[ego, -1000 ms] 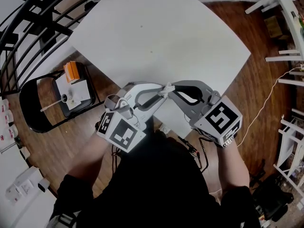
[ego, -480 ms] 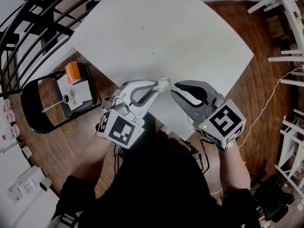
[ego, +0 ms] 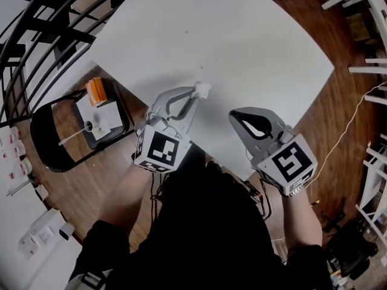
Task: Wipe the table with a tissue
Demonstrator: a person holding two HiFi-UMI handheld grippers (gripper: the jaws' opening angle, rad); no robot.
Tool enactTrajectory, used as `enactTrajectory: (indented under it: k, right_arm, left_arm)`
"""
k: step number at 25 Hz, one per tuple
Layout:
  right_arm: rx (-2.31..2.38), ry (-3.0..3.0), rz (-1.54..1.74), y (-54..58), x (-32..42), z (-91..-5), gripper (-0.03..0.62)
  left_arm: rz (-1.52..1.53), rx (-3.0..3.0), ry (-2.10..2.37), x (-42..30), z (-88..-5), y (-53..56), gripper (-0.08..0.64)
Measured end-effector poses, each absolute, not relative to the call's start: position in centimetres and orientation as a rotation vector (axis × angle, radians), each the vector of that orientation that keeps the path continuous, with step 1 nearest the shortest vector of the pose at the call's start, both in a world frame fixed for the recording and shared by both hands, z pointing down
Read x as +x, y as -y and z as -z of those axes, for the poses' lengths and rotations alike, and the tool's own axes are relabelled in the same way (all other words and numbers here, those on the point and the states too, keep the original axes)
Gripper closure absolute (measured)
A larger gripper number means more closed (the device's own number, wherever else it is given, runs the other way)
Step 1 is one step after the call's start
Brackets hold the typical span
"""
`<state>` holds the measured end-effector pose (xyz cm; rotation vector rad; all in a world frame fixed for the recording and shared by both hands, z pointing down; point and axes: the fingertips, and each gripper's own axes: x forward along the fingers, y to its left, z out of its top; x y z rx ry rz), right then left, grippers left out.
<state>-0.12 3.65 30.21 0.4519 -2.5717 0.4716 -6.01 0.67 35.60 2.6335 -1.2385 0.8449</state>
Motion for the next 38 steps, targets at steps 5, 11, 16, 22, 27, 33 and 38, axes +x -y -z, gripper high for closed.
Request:
enactTrajectory:
  k: [5,11,16,22,27,33,38]
  right_arm:
    - [0.495,2.555,-0.475,-2.8,-0.5,-31.1,0.600]
    - [0.503,2.520,-0.519,-2.8,-0.8,-32.6,0.600]
    - [0.510,2.496,-0.549,-2.6,-0.9,-33.8,0.600]
    - [0.538,2.467,-0.577,-2.4,-0.5,-34.7,0.600]
    - [0.552,2.458,-0.595,-1.9,-0.5,-35.3,0.600]
    - [0.565,2.449,-0.612,-1.4,-0.5,-35.7,0.600]
    - [0.569,2.446,-0.621,-1.1,-0.6,-36.1,0.600]
  left_arm:
    - [-0.872,2.560,1.267,-7.3,-37.9,1.3,0.523]
    - [-0.920,2.509,1.238,-7.8,-40.6,3.0,0.523]
    - [-0.990,2.471,1.150,-7.5,-43.2,3.5,0.523]
    - [-1.068,2.447,1.068,-7.2,-45.2,3.7,0.523]
    - [-1.149,2.421,1.014,-7.3,-46.8,4.2,0.525]
    - [-1.231,2.408,0.972,-7.4,-48.0,4.6,0.525]
    - [-1.254,2.396,0.943,-7.4,-48.5,4.8,0.525]
